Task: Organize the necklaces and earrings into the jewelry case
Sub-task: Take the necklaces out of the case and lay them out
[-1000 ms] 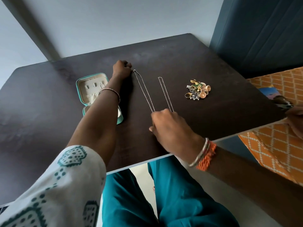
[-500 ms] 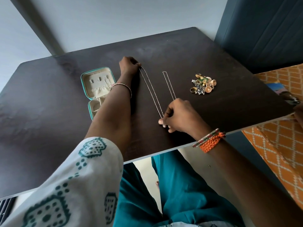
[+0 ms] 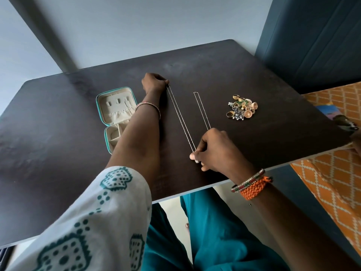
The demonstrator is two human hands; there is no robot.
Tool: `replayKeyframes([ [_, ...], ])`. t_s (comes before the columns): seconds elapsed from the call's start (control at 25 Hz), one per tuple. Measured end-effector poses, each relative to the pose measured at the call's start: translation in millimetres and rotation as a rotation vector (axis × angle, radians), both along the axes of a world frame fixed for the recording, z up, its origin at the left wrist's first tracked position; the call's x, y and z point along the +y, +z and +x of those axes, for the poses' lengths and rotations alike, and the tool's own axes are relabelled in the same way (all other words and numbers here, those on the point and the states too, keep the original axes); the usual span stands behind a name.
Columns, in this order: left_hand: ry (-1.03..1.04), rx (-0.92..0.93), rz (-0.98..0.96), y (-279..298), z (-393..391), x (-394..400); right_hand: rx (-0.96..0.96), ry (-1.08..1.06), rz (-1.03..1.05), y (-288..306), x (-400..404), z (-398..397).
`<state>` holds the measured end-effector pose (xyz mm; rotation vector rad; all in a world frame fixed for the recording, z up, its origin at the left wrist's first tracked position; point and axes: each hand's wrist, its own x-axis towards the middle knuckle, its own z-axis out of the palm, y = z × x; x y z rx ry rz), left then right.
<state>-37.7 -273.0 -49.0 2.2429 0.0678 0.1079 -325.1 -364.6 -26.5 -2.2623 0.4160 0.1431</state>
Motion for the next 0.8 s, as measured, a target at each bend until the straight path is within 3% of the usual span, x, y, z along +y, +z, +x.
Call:
replayKeyframes([
  [0.36, 0.014, 0.043, -0.043, 0, 2, -3, 0.032, 0.022, 0.034, 4, -2, -1],
  [0.6, -0.027, 0.017, -0.073, -2, 5, 0, 0.085, 0.044, 0.162, 9, -11, -1],
  [0.8, -0.014, 0.066, -0.219, 8, 0, 2, 0.059, 0.011, 0.201, 15, -18, 6],
])
